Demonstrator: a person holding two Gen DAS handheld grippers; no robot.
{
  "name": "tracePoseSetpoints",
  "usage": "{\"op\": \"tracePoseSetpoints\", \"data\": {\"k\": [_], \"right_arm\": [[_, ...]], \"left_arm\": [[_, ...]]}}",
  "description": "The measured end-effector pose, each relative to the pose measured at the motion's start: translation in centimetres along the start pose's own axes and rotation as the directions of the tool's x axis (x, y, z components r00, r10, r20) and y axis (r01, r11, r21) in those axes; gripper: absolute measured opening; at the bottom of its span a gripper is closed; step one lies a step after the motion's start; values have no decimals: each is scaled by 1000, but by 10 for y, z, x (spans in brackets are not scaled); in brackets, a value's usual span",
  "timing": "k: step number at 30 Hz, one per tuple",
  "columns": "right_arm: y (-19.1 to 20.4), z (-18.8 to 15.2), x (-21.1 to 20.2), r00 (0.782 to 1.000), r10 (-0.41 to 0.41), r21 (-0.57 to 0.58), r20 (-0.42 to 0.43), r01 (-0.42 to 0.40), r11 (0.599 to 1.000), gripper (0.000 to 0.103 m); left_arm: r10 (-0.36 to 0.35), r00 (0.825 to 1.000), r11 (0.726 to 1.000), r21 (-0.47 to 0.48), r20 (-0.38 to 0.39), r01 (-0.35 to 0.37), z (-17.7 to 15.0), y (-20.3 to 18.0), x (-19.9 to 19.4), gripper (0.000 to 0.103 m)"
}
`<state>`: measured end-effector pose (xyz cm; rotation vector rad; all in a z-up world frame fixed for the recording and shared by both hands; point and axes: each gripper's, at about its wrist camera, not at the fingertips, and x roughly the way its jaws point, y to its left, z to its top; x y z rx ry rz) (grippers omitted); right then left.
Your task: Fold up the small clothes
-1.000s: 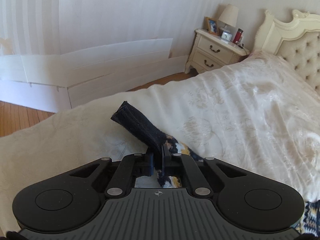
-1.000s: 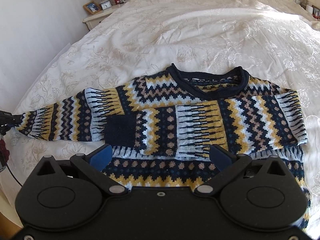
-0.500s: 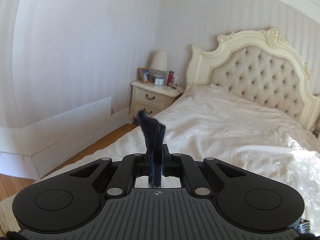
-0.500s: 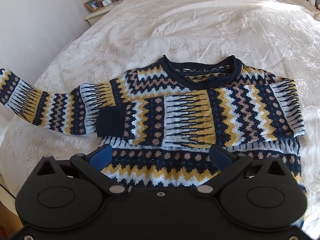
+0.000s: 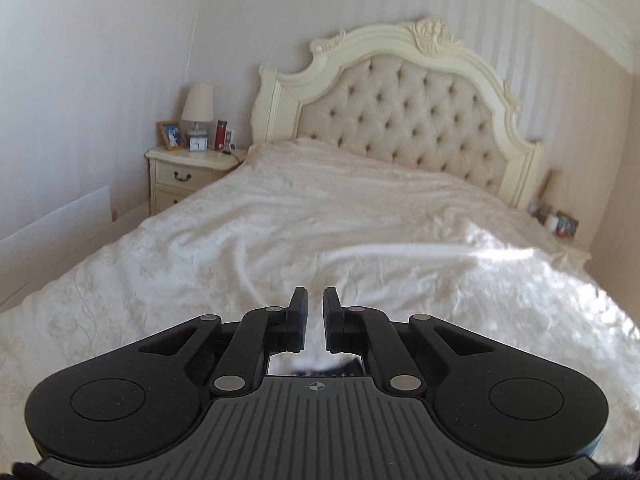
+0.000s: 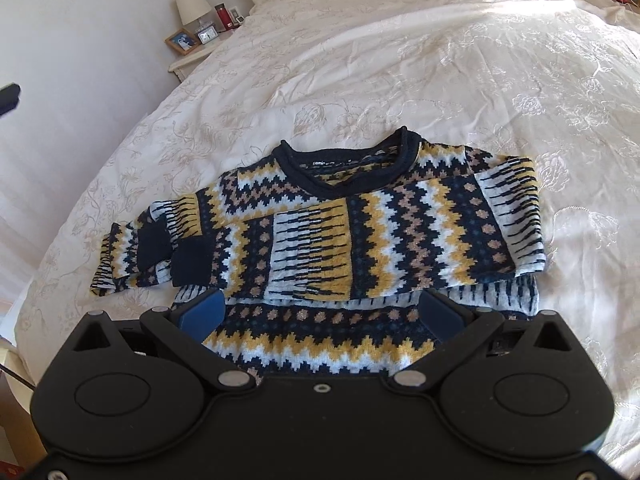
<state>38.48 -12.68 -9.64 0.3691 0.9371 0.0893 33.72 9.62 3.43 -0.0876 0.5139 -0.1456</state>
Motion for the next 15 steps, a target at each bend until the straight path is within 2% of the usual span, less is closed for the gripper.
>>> {"op": "tracePoseSetpoints", "data": {"k": [2,4,7,12,15], "right_arm": [[-1,4,3,1000,26,6,-6,-26,1000,102],[1,6,7,997,77,12,-21,-77,997,102],[17,10,20,989,141,-8,-50,-141,990,102],[63,15,44,974,201,-105,-109,-212,972,102],[91,19,62,966,224,-129,-127,-240,962,102]], "left_arm": [[51,996,999,22,-75,-49,-24,2,8,8],[98,984,995,10,-147,-97,-45,12,11,9],[176,951,983,-7,-253,-184,-74,42,20,9],[250,911,963,-13,-327,-269,-99,76,21,9],[262,899,959,-13,-352,-284,-106,98,26,9]]}}
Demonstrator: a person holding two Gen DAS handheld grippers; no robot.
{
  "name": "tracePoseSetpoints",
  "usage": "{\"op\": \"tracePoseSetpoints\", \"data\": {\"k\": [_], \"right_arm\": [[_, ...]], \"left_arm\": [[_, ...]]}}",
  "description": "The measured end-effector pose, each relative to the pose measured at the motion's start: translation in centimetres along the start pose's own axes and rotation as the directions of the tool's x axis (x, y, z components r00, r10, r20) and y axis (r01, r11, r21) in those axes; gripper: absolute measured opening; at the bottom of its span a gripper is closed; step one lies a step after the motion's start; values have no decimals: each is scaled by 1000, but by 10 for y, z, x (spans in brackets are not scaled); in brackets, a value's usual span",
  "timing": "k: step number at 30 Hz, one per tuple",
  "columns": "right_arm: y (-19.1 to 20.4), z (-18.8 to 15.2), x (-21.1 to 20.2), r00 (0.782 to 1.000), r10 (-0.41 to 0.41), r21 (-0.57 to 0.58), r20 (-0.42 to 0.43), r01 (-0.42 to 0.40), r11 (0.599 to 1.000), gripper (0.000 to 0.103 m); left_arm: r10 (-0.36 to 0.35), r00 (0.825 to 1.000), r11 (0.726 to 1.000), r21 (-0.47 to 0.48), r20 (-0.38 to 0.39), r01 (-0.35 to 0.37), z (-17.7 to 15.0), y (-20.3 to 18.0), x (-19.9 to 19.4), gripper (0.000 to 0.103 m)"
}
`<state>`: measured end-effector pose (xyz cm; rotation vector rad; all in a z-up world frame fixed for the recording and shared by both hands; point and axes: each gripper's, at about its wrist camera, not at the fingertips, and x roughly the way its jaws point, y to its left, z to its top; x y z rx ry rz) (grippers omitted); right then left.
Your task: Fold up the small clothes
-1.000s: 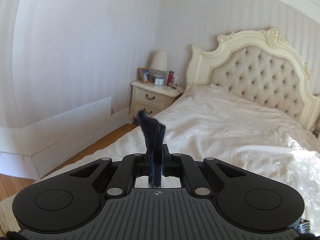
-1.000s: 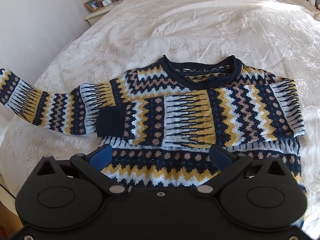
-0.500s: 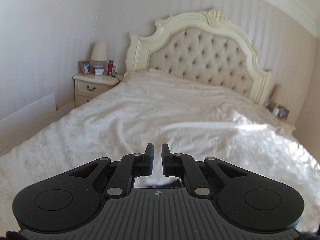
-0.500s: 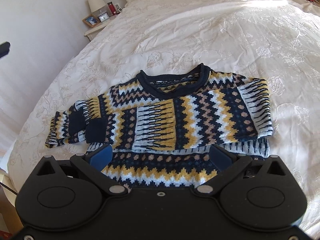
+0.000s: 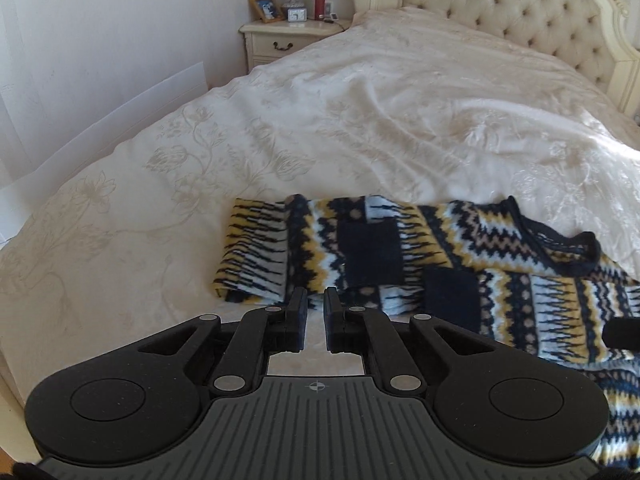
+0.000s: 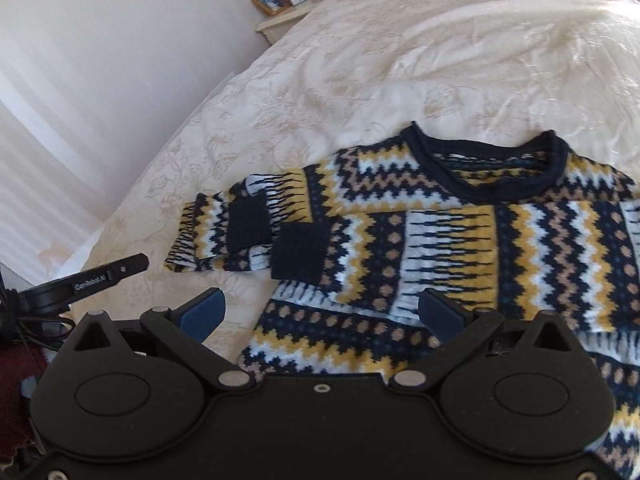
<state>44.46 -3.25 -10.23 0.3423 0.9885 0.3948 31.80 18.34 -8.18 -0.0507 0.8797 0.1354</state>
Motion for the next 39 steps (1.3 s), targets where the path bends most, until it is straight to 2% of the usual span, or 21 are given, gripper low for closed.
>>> {"op": "tracePoseSetpoints", "data": {"k": [2,3,5,7,13,22,25,30,31,32,34,39], "right_arm": [[11,7,15,1000,-2,-7,2,2,1000,100],[17,10,23,1000,-9,-15,3,9,1000,96],[28,20,46,1000,-21,-34,-15,20,999,76],[36,28,67,999,-4,-43,-43,2,999,75],[53,45,121,996,41,-77,-75,-47,996,58],[60,55,183,991,4,-119,-133,-20,993,57],[59,54,193,989,-3,-116,-146,-15,993,55],[58,51,201,987,17,-98,-158,-32,995,37],[58,51,202,987,17,-93,-161,-33,995,22],[57,52,202,986,17,-86,-165,-31,996,13],[58,53,196,988,30,-75,-154,-42,996,9],[65,63,149,988,138,-12,-67,-139,990,8]], "left_arm": [[3,1000,1000,-2,-16,-3,1,11,9,9],[2,1000,1000,-3,-26,-2,0,16,13,9],[-4,999,1000,-5,-44,4,2,25,22,9],[-12,998,1000,-5,-64,12,3,34,31,9],[-24,994,1000,-17,-107,22,4,56,48,9],[-39,987,998,-49,-154,31,-4,76,52,9],[-41,986,998,-60,-161,32,-7,79,50,9],[-41,986,997,-69,-163,30,-10,78,48,9],[-40,986,997,-70,-164,29,-10,77,47,9],[-39,986,997,-71,-163,28,-11,77,46,9],[-37,987,997,-74,-159,26,-12,75,44,9],[-37,988,997,-75,-153,25,-16,66,40,9]]}}
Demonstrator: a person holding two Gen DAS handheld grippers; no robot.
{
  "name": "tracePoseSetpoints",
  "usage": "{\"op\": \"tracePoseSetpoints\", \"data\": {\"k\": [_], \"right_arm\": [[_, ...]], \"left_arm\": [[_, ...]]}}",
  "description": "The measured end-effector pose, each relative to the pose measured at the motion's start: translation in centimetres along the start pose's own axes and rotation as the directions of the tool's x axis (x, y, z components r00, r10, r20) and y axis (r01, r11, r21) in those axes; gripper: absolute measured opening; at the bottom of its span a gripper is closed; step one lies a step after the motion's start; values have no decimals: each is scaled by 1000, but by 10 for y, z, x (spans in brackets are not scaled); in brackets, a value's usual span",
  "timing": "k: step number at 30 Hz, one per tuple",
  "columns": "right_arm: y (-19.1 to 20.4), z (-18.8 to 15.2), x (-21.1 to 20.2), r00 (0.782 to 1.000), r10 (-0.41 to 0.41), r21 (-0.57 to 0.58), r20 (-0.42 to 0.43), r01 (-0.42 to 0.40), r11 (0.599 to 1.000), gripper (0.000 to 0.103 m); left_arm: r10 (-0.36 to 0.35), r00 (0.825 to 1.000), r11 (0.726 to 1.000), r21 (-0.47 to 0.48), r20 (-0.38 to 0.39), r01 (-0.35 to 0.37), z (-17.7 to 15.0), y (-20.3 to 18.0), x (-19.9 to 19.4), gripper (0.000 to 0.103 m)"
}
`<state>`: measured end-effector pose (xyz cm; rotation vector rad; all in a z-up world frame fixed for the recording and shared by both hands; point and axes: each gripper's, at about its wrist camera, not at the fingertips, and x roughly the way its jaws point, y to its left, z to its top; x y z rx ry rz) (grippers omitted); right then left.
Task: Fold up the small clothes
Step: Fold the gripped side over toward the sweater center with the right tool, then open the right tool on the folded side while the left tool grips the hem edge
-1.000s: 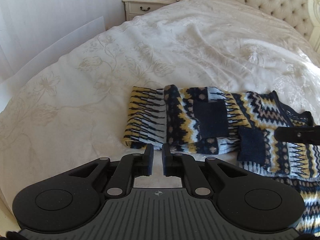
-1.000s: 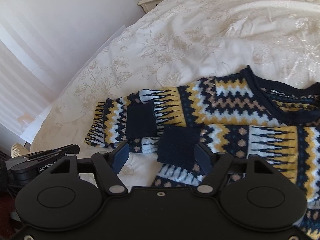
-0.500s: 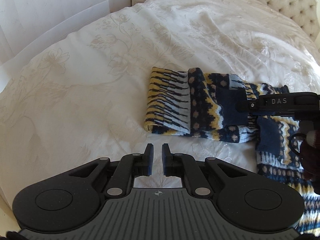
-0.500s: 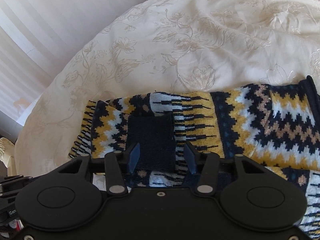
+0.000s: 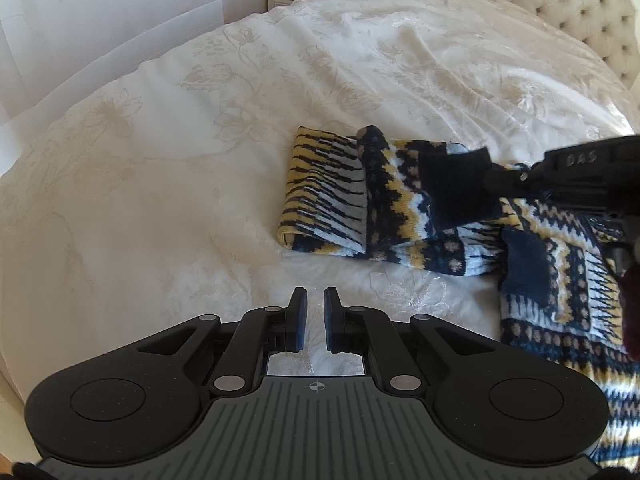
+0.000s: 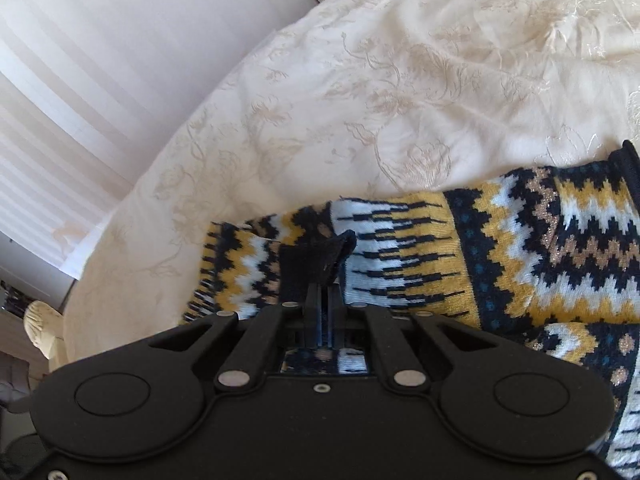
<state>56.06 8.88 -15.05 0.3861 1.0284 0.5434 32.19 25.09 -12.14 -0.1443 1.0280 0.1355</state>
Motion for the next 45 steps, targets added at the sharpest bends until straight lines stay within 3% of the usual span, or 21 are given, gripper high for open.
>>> {"op": "tracePoseSetpoints", "data": {"k": [5,8,13,17,24,30,39,45], "right_arm": [[8,7,-46,996,56,2,75,-57,998,8],[6,8,-65,993,47,-16,105,-46,999,8],[-20,-1,-113,983,31,82,181,-46,996,8],[-49,-12,-178,966,-36,155,255,-4,988,8],[-119,-35,-267,919,-266,292,290,180,939,8],[-176,-59,-271,901,-373,406,223,262,875,8],[-208,-90,-250,908,-408,372,93,348,860,9],[-230,-95,-236,901,-433,356,17,399,845,25]], "left_arm": [[-14,1000,1000,10,7,14,-5,-17,-4,9],[-31,999,999,25,14,30,-8,-30,-8,9],[-52,998,998,35,19,51,-14,-45,-11,9],[-61,998,998,33,12,60,-19,-54,-11,9],[-82,997,994,77,2,81,-26,-80,-10,9],[-107,994,985,134,-5,106,-31,-109,-9,9],[-136,991,968,213,2,133,-27,-147,-6,9],[-142,990,968,213,27,133,-7,-165,8,9]]}}
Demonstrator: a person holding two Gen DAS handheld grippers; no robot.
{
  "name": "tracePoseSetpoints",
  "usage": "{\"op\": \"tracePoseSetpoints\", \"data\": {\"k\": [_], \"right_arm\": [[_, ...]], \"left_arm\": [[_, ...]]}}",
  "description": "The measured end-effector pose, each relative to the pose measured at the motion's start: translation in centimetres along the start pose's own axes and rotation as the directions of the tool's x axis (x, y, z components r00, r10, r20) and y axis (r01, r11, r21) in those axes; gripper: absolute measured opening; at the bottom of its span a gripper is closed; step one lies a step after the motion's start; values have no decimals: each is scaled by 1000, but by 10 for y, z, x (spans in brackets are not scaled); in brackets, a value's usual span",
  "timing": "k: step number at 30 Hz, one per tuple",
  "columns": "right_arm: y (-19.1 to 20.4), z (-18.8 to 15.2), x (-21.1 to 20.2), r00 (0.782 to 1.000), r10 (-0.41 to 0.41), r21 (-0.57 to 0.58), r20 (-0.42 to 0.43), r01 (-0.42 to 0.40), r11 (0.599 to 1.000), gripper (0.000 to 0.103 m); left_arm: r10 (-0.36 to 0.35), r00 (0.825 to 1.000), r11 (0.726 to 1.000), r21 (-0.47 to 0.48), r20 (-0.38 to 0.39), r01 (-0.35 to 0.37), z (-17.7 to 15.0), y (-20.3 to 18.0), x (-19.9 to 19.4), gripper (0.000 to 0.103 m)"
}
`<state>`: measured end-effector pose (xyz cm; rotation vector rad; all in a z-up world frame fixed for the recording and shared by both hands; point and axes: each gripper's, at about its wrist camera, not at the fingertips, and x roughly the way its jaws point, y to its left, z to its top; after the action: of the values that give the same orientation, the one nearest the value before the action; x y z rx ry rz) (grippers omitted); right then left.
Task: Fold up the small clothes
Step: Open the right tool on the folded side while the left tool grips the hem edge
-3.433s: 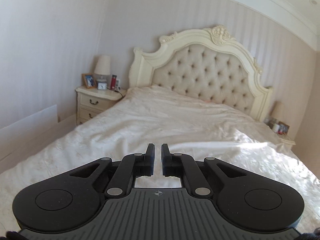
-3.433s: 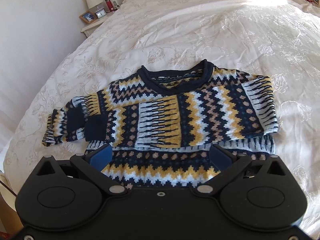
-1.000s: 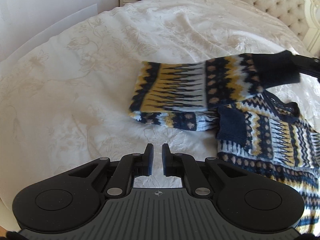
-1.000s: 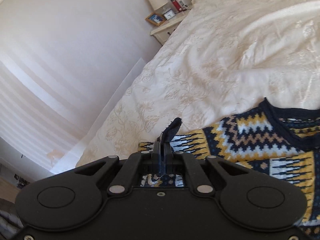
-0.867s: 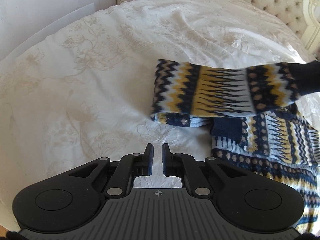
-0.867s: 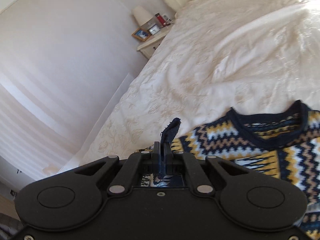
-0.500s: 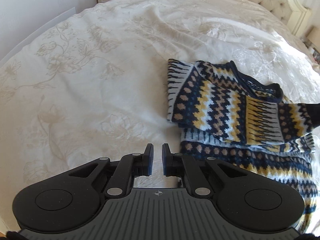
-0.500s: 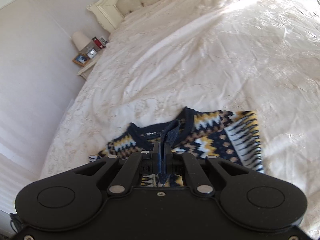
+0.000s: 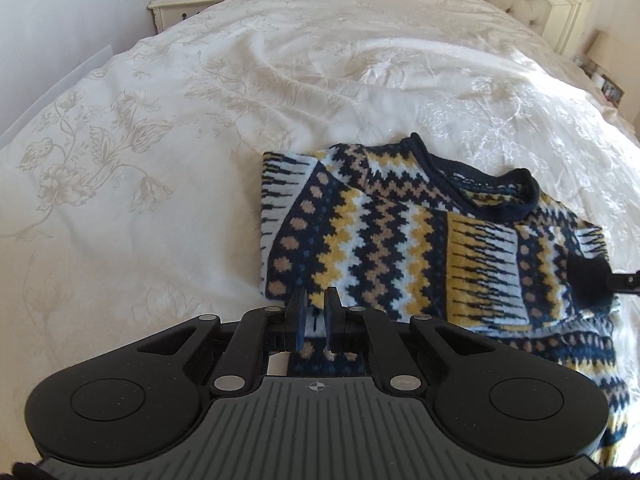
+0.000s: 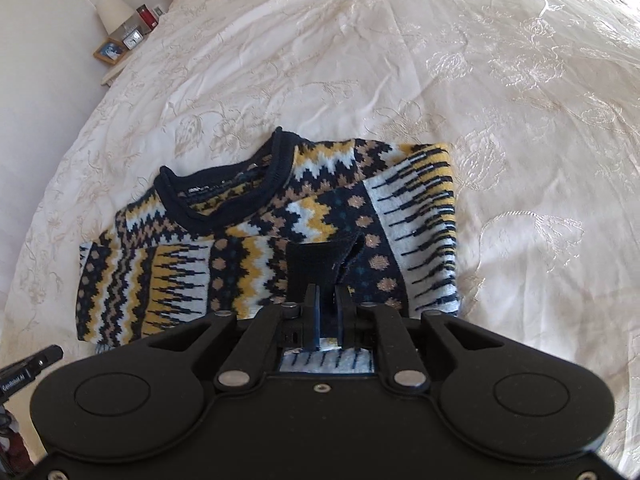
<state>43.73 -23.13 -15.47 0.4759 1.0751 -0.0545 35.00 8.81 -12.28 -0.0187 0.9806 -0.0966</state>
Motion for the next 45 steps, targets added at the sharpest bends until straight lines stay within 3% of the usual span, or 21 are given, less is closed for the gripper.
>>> {"op": "tracePoseSetpoints", "data": {"k": [2,4,11,15,16,17,18,23,27,32,40,42,44,45], "right_arm": [[-7,0,5,1000,-1,11,-11,1,1000,55],[-12,0,9,1000,7,16,-16,-7,1000,60],[-22,2,28,999,17,29,-50,-15,999,60],[-24,3,37,998,41,54,-55,-38,998,59],[-24,3,38,997,46,53,-58,-43,998,50],[-22,4,38,997,56,49,-60,-53,997,22],[-18,4,37,997,59,37,-59,-57,998,10],[7,14,-13,985,165,-47,47,-163,986,11],[1,25,-45,981,137,-45,135,-132,990,10],[-27,29,-2,999,18,-6,34,-18,1000,12],[-37,12,24,991,-130,-32,-34,129,991,23],[-44,8,26,988,-148,-20,-44,147,989,23],[-49,5,24,987,-156,-11,-42,156,988,24],[-49,5,23,985,-168,-13,-40,168,986,27]], "left_arm": [[1,1000,1000,-12,-3,-1,6,-2,9,9],[9,1000,1000,-20,-15,-9,11,-4,21,9],[39,990,999,-25,-136,-43,12,-1,69,9],[27,986,999,-32,-165,-33,13,5,78,9],[25,986,999,-30,-166,-30,14,5,77,9],[22,987,999,-31,-161,-27,15,6,74,9],[15,989,999,-40,-146,-21,17,7,69,9],[-5,999,997,-76,-40,2,36,13,39,9],[-1,1000,997,-84,10,2,53,15,33,10],[3,999,1000,-28,-32,-4,58,3,60,10],[94,989,996,3,-116,-94,40,16,99,10],[133,984,991,6,-119,-134,40,24,101,17],[129,984,991,-20,-121,-133,42,34,100,27],[118,986,991,-41,-121,-124,44,38,98,28]]}}
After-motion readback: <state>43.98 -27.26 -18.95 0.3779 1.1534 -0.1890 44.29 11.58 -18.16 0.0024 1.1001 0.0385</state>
